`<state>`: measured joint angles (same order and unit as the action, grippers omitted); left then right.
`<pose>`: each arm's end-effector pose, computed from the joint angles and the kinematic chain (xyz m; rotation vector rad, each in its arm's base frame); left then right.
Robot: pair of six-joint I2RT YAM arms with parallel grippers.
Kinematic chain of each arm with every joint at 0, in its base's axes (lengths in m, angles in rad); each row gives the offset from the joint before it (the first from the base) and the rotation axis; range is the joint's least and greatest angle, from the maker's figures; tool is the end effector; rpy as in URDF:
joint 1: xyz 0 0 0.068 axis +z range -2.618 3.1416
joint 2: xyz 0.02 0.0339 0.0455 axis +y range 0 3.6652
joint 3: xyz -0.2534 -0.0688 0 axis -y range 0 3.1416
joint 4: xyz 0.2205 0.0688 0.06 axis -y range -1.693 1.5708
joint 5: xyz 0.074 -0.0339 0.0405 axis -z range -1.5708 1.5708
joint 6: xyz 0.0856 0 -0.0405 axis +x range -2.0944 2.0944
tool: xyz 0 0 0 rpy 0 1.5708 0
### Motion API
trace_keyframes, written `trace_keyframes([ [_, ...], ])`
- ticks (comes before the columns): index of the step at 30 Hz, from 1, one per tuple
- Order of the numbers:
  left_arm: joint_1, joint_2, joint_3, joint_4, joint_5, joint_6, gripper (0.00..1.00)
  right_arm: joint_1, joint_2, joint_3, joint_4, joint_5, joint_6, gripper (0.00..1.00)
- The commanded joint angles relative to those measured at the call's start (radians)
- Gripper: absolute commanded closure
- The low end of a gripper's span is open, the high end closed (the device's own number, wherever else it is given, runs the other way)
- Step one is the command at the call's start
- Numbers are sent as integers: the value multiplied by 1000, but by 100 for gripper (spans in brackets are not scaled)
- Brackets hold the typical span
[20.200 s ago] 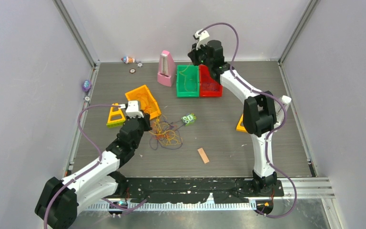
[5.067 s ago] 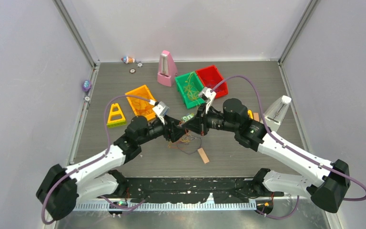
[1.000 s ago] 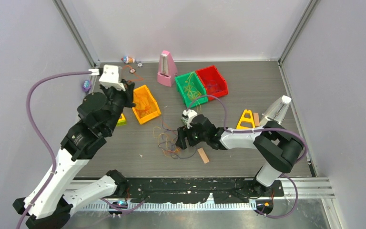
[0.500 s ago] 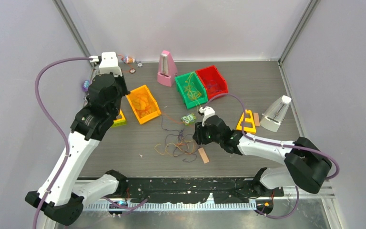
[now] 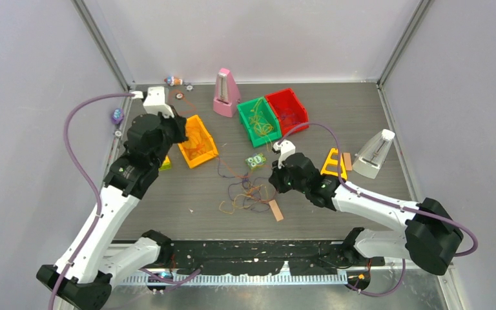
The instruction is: Untangle the cables
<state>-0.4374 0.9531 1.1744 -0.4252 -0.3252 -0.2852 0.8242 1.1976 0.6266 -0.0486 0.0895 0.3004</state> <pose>0.2173 -0.0714 0.3956 -0.1003 1.7670 -0.2358 0.1925 0.1968 0.1883 -0.5297 2.1753 0.5298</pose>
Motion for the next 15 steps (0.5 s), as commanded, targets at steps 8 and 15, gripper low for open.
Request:
trace_keyframes([
  [8,-73,10,-206,135,357,-77,100,-2,-87,184,-10,-216,-83,95],
  [15,-101,-16,-342,308,508,-81,100,-2,-110,287,-13,-286,-99,95],
])
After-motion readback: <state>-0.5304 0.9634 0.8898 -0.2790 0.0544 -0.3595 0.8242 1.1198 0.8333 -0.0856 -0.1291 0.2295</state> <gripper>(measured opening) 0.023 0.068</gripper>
